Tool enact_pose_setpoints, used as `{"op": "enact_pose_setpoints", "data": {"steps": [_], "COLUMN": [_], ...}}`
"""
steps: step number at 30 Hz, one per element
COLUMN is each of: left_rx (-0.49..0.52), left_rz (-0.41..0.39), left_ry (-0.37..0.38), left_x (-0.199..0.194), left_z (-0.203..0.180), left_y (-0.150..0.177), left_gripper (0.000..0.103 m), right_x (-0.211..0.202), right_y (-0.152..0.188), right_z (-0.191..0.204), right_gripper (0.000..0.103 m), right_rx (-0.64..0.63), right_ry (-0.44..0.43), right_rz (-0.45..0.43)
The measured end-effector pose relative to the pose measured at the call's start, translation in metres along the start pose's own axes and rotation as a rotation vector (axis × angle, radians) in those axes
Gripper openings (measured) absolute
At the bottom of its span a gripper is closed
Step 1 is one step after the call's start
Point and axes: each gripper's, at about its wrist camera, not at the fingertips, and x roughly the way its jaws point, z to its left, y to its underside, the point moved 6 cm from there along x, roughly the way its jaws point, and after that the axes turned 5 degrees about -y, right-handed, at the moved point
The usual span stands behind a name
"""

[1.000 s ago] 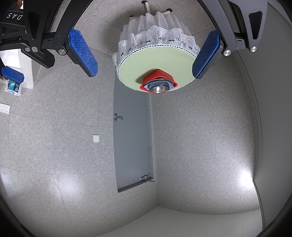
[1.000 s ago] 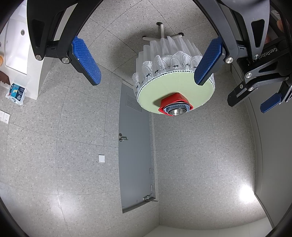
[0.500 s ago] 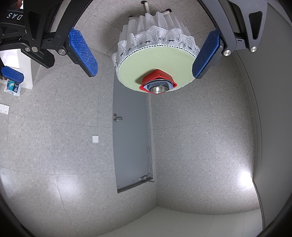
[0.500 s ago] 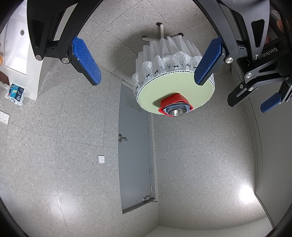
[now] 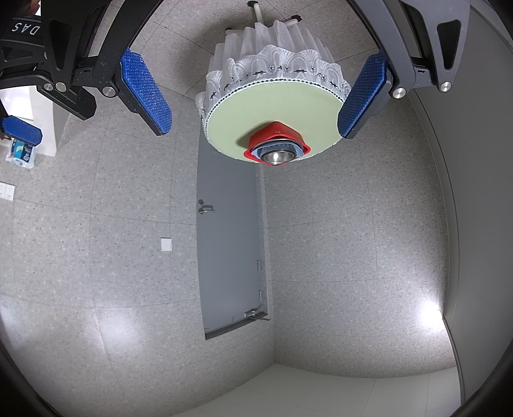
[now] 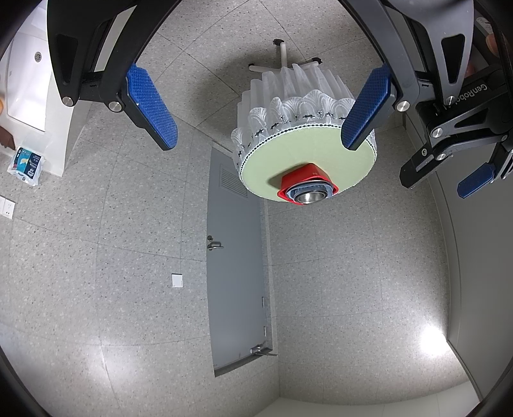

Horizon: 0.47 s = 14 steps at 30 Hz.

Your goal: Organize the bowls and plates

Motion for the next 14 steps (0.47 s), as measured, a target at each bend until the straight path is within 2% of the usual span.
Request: {"op": "enact_pose_setpoints", "data": {"steps": [14], "left_rx": [0.001], "left_rz": [0.005], "left_ry": [-0.008], "left_x": [0.0049], "left_z": [-0.0095], "left_y": [0.0005], "left_gripper": [0.102], "right_x": [0.0083], "right_y": [0.0014], "right_z": [-0.0027], "right_gripper": [0.103], "right_rx": [0.007], "right_ry": [-0.006], "right_rz": [0.005]}}
